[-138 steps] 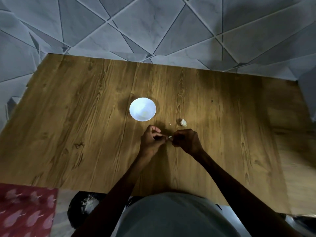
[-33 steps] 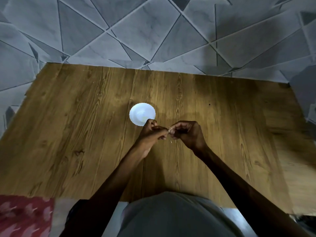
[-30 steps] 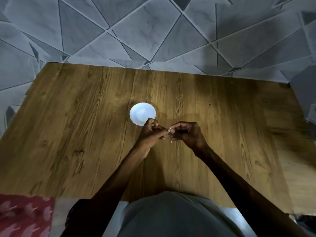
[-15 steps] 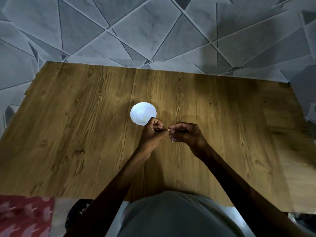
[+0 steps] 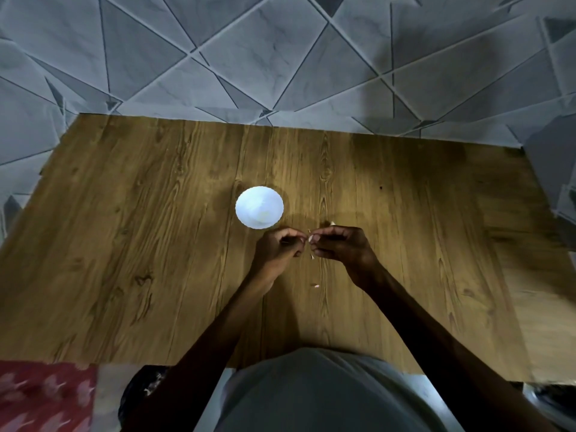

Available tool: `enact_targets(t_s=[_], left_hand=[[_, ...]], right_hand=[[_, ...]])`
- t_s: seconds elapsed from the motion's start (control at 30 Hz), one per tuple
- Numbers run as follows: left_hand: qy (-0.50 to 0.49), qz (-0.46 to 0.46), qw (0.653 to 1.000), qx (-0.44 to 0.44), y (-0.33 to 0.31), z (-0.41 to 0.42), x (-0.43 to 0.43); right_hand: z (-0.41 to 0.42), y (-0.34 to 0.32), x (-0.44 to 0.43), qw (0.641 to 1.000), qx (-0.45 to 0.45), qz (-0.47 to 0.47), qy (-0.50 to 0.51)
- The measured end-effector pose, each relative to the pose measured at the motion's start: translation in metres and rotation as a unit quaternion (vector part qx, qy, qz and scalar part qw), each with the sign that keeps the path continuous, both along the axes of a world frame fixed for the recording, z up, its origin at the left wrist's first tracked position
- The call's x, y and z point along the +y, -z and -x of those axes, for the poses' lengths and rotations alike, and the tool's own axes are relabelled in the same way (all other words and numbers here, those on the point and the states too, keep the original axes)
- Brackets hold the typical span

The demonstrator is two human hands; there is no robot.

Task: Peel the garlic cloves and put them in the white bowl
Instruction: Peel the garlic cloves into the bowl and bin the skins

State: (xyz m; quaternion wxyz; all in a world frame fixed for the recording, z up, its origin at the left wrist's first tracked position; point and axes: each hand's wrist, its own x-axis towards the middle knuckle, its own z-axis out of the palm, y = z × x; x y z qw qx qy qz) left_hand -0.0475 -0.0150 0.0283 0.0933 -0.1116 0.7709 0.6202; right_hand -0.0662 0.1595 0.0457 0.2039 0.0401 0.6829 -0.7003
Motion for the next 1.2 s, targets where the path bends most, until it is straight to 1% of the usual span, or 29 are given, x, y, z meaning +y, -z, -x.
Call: enact_targets(t_s=[0.17,0.4,0.5,0.63,0.8,0.87,1.0,1.13,1.2], left_hand=[[0.032,0.055,0.997,0.046,0.001,-0.001,0.003],[0.039,0.128,0.984,0.116,0.000,0.000,0.006],[0.042,0.145,0.980,0.131,0.000,-0.002,0.007],[0.060,0.146,0.977,0.140,-0.003,-0.004,0.005],[0.069,0.154,0.976,0.134,-0.004,-0.004,0.005],[0.072,0.155,0.977,0.129,-0.004,-0.003,0.006],[0.064,0.135,0.986,0.078,-0.003,0.000,0.007],[0.069,0.129,0.988,0.059,-0.001,0.002,0.008],[0.052,0.142,0.987,0.048,0.000,0.001,0.010]], right_hand=[[-0.001,0.004,0.001,1.000,-0.001,-0.009,0.019],[-0.003,0.002,-0.003,0.999,0.004,-0.013,0.037],[-0.003,0.003,-0.004,0.999,0.004,-0.008,0.047],[-0.003,0.003,-0.002,0.999,0.007,-0.008,0.043],[-0.002,0.003,0.002,1.000,0.005,-0.005,0.012],[0.000,0.000,0.004,1.000,-0.014,0.013,-0.008],[0.006,-0.003,0.009,0.997,-0.064,0.026,-0.046],[0.006,0.002,0.011,0.994,-0.092,0.015,-0.050],[0.006,0.004,0.012,0.994,-0.094,0.019,-0.048]])
